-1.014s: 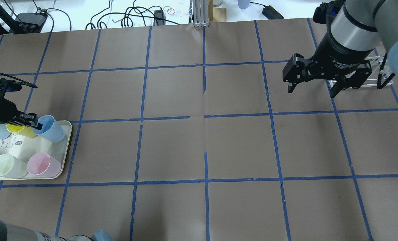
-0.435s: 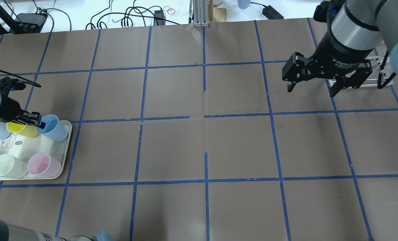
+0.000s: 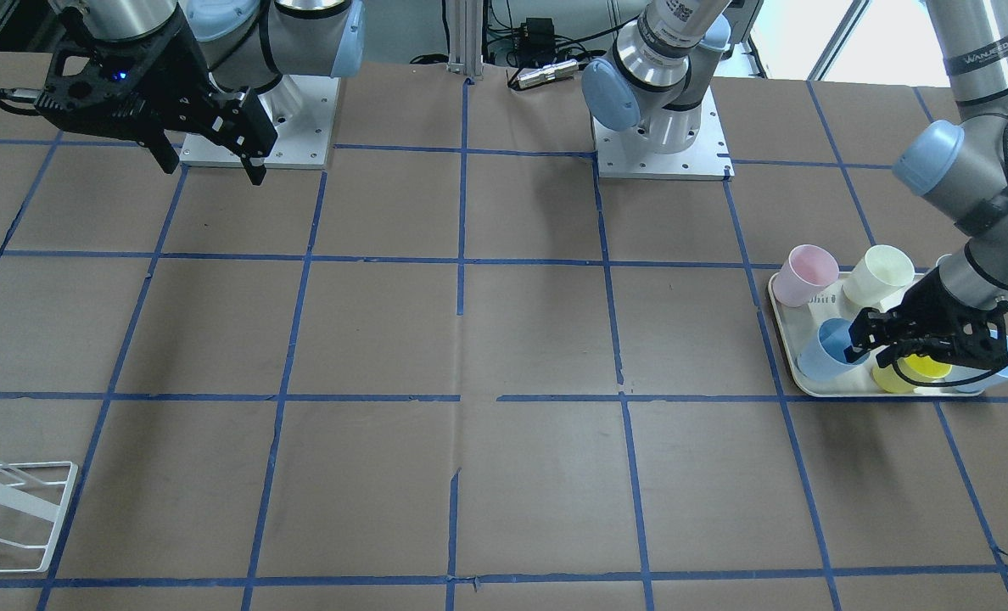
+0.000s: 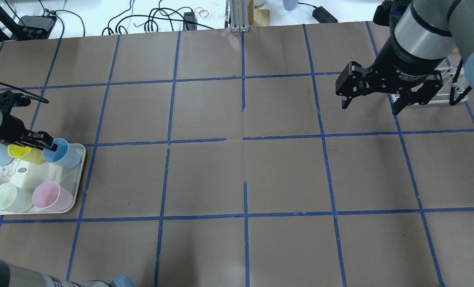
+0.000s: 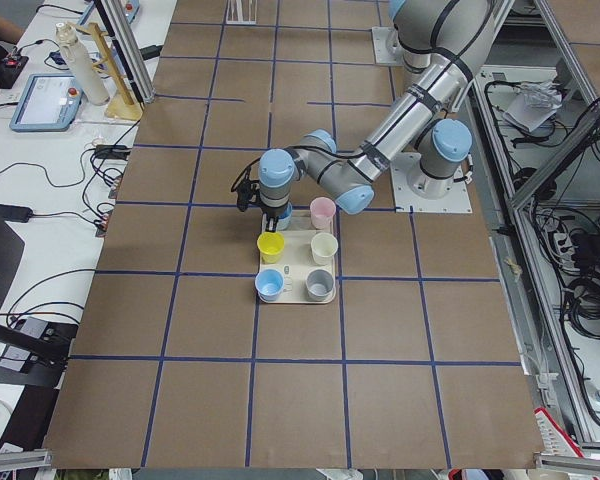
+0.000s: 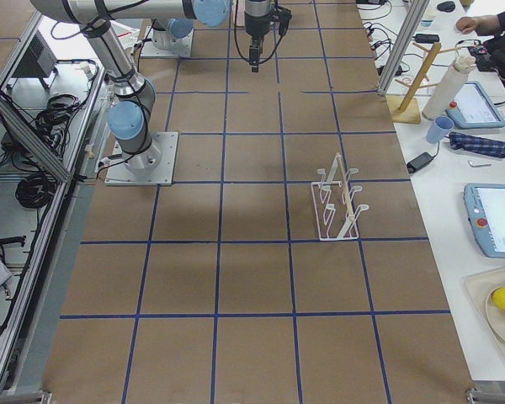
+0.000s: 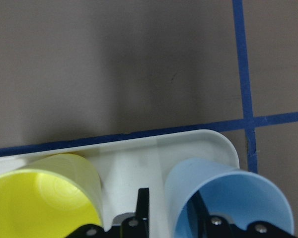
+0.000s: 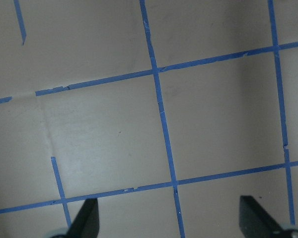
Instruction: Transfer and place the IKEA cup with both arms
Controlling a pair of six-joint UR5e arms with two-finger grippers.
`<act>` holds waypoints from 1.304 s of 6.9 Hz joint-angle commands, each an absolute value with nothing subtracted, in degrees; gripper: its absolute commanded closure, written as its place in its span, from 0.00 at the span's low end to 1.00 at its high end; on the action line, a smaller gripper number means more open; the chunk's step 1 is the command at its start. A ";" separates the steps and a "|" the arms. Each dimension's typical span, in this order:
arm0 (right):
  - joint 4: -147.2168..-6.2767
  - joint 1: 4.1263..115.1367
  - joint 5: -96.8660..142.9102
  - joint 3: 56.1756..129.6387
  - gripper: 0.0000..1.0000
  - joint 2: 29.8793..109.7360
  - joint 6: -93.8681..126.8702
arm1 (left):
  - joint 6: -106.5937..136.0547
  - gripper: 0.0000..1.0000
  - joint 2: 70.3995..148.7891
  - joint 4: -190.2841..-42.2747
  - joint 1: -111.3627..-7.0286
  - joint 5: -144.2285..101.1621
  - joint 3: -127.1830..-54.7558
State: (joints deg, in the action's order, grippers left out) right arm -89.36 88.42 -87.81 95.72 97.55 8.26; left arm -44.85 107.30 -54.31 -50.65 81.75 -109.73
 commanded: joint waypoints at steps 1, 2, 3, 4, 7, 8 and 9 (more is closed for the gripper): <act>-89.21 88.42 -87.80 95.71 0.00 97.65 8.26 | -44.21 0.02 106.79 -55.19 -51.06 81.74 -108.73; -89.64 88.42 -87.80 95.71 0.00 97.56 8.26 | -43.16 0.02 104.79 -56.94 -52.20 81.83 -108.02; -89.65 88.42 -87.80 95.54 0.00 97.56 8.26 | -41.33 0.02 103.11 -59.56 -54.90 82.17 -106.89; -89.65 88.42 -87.89 95.62 0.00 97.47 8.26 | -39.39 0.02 101.53 -62.11 -57.28 82.61 -106.09; -89.12 88.24 -88.59 95.54 0.00 97.47 8.09 | -23.55 0.00 93.54 -72.31 -68.31 84.88 -101.27; -89.12 88.16 -88.51 95.54 0.00 97.47 8.09 | -12.77 0.00 92.30 -77.55 -76.99 89.34 -97.86; -88.95 88.33 -88.51 95.54 0.00 97.47 8.17 | -3.09 0.00 91.76 -83.52 -83.87 89.73 -93.47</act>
State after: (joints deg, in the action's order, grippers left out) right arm -89.10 88.24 -88.53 95.54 97.49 8.12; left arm -14.70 92.95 -77.08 -75.23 87.85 -98.07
